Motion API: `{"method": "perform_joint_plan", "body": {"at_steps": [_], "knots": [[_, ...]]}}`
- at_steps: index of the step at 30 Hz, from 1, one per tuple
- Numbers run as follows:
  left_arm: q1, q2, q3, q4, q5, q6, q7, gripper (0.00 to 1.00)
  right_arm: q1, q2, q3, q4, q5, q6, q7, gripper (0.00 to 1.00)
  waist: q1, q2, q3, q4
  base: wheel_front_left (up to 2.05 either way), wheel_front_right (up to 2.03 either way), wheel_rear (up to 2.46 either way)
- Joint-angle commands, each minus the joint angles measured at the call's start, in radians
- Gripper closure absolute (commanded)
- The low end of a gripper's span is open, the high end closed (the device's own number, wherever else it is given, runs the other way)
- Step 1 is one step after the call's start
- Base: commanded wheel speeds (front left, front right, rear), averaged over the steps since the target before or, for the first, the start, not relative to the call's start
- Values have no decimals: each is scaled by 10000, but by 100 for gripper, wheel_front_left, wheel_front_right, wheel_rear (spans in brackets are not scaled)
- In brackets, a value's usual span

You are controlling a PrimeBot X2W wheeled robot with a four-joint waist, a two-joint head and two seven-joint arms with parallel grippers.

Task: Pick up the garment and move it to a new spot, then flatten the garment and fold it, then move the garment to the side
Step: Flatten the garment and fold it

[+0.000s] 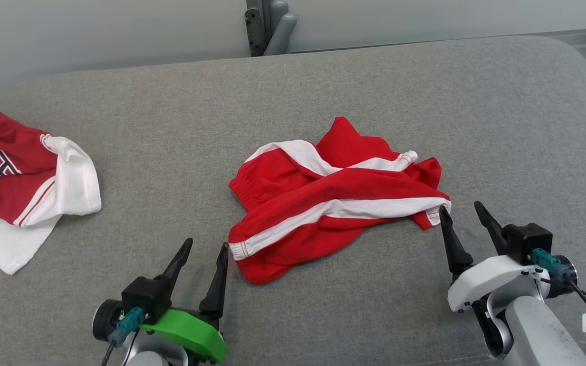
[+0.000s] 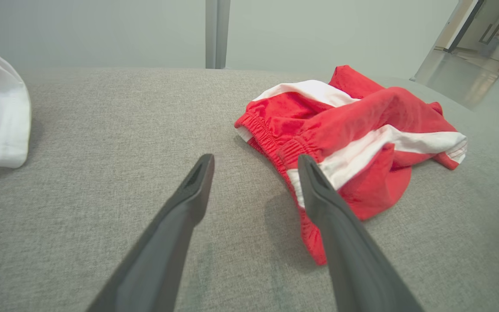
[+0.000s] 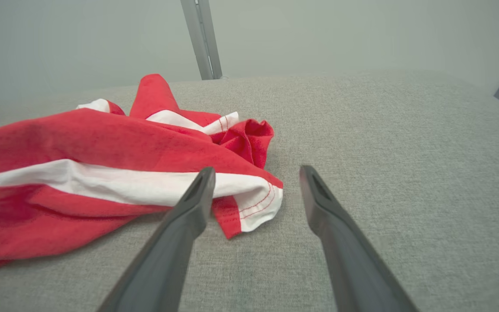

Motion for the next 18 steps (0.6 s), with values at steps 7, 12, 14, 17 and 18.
{"method": "perform_joint_plan", "body": {"at_steps": [7,12,14,17,18], "knots": [[301,-185,1029,-127,473,7,-4,0,326,200,-250,-171,-89,-5,-1,0,0,0,-315,19,0,0,0],[633,-314,1625,-110,870,72,-4,0,610,325,-354,-273,-124,-5,-3,0,0,0,-654,-78,0,0,0],[791,-332,1880,-84,987,135,-4,0,776,381,-426,-372,-142,-7,-3,0,0,0,-824,-111,0,0,0],[991,-364,2217,-111,1135,265,-4,0,992,452,-474,-496,-178,-5,-3,0,0,0,-1020,-128,0,0,0],[1047,-375,2317,-130,1176,304,-4,0,1050,464,-497,-546,-190,-5,-3,0,0,0,-1061,-127,0,0,0]]}}
